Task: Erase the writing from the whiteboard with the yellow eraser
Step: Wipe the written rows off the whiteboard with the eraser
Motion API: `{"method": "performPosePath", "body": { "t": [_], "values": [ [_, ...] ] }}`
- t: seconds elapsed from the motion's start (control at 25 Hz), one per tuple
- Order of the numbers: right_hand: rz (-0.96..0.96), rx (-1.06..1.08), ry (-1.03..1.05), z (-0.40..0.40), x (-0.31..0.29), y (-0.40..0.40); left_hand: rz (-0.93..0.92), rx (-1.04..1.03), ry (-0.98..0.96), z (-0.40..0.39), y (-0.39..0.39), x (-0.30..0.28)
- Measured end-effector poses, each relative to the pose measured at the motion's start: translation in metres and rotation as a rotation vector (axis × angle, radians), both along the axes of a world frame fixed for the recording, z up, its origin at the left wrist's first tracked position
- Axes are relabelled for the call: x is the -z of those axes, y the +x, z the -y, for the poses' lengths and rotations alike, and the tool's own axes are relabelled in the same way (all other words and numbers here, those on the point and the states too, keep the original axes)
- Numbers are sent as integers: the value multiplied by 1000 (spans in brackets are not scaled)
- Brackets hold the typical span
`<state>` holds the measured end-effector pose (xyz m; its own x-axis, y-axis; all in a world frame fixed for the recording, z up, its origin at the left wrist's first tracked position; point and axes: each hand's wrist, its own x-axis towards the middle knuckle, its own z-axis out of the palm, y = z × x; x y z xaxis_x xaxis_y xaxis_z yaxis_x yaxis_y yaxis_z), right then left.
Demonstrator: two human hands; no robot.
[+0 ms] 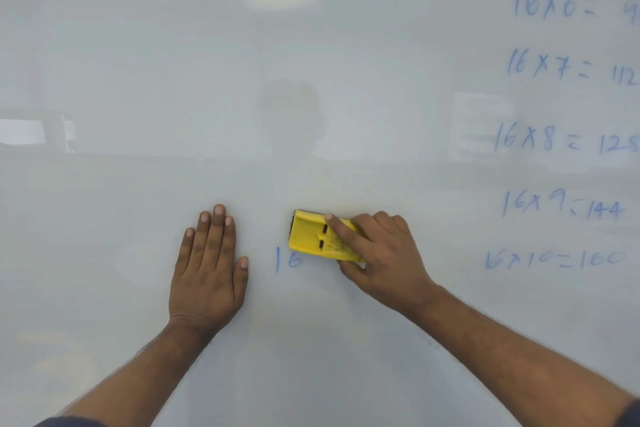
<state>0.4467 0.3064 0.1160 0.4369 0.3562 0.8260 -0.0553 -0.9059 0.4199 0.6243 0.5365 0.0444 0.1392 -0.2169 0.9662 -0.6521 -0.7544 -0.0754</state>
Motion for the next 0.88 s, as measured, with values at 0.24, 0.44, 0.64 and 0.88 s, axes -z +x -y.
{"method": "performPosePath", "body": {
  "t": [0.24, 0.44, 0.64, 0.88],
  "values": [
    [-119, 2, -228, 10, 45, -6, 17, 4, -2, 0, 0, 0],
    [-46, 6, -177, 21, 11, -10, 5, 5, -6, 1, 2, 4],
    [26, -27, 22, -23, 1, 15, 11, 15, -6, 1, 3, 6],
    [-120, -33, -237, -17, 46, 11, 20, 34, 6, -1, 3, 5]
  ]
}}
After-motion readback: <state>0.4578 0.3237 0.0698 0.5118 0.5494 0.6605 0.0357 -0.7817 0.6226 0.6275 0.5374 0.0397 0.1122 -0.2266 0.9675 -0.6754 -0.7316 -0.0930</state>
